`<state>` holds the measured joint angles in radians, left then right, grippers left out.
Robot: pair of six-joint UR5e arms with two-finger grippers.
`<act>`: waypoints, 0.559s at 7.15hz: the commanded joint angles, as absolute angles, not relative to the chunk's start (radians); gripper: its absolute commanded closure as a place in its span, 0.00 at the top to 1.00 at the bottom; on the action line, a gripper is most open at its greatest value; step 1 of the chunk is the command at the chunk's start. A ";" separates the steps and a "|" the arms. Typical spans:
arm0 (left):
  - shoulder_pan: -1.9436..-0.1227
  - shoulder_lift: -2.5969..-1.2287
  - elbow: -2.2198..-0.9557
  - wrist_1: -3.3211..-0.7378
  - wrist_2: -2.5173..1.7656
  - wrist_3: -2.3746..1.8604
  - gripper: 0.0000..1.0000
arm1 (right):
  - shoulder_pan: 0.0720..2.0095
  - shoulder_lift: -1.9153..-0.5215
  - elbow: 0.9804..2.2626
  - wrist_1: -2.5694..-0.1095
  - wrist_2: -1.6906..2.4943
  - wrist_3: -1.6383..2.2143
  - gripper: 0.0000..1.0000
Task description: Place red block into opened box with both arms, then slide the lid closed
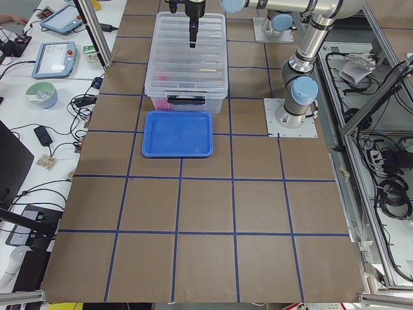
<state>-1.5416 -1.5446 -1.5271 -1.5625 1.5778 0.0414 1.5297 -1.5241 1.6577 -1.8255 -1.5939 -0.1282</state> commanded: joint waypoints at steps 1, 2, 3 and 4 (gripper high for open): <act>-1.542 -1.551 -1.526 -1.566 1.575 0.041 1.00 | 1.612 -1.555 1.576 -1.720 -1.591 0.019 1.00; -1.543 -1.549 -1.526 -1.569 1.574 0.041 1.00 | 1.664 -1.554 1.574 -1.721 -1.589 0.111 1.00; -1.542 -1.546 -1.526 -1.572 1.574 0.041 1.00 | 1.675 -1.558 1.580 -1.720 -1.591 0.107 1.00; -1.540 -1.546 -1.526 -1.572 1.572 0.041 1.00 | 1.674 -1.557 1.583 -1.720 -1.589 0.106 1.00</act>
